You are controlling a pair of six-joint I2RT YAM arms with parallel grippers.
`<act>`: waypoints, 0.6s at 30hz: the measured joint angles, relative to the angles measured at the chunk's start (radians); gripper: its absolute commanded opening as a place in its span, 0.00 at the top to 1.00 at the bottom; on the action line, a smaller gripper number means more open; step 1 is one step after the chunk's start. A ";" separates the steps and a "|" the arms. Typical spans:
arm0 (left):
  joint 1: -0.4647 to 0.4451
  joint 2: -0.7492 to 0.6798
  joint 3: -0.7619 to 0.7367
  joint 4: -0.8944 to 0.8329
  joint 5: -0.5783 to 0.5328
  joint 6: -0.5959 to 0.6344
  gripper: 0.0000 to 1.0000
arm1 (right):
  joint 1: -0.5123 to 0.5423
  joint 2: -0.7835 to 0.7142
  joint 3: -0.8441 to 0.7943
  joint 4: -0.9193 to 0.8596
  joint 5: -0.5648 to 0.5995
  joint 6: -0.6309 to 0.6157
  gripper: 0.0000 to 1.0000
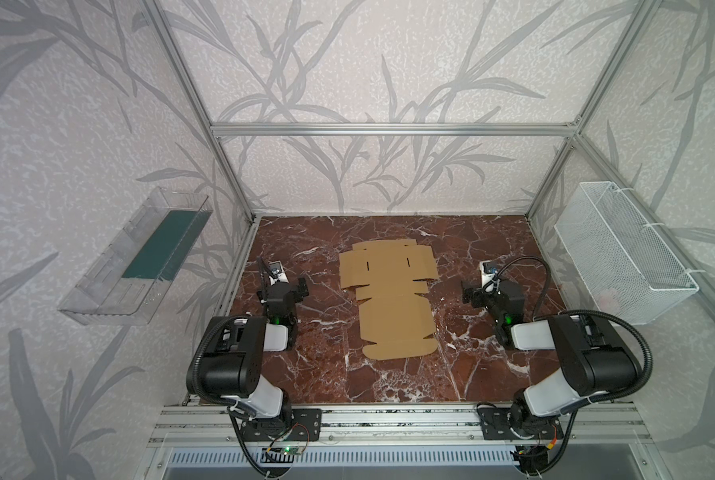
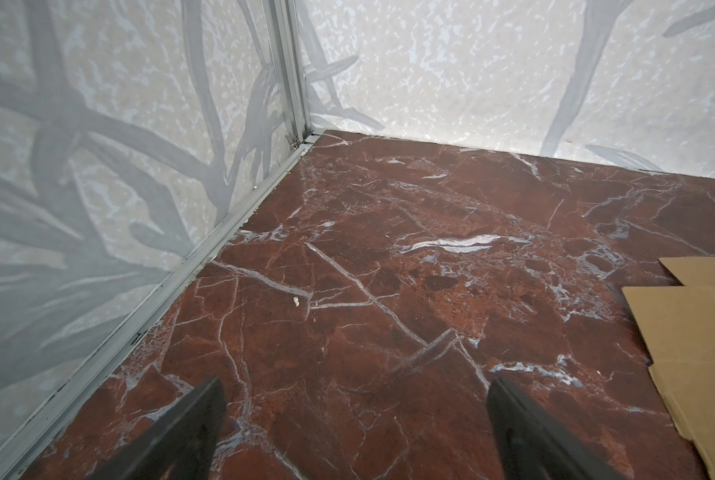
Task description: Fold the paper box
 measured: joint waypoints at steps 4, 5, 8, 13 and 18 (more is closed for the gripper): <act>0.000 0.000 0.000 0.000 0.000 0.000 0.01 | 0.000 0.000 0.000 0.000 0.000 0.000 0.01; 0.000 0.000 0.000 0.000 0.000 0.000 0.01 | 0.000 0.000 0.000 0.000 0.000 0.000 0.01; 0.000 0.000 0.000 0.000 0.000 0.000 0.01 | 0.000 0.000 0.000 0.000 -0.001 0.000 0.01; 0.000 0.000 0.000 0.000 0.000 0.000 0.01 | 0.019 -0.085 -0.014 -0.060 0.028 -0.009 0.01; 0.000 -0.053 -0.009 -0.044 0.005 0.001 0.01 | 0.096 -0.425 0.052 -0.313 0.096 0.074 0.01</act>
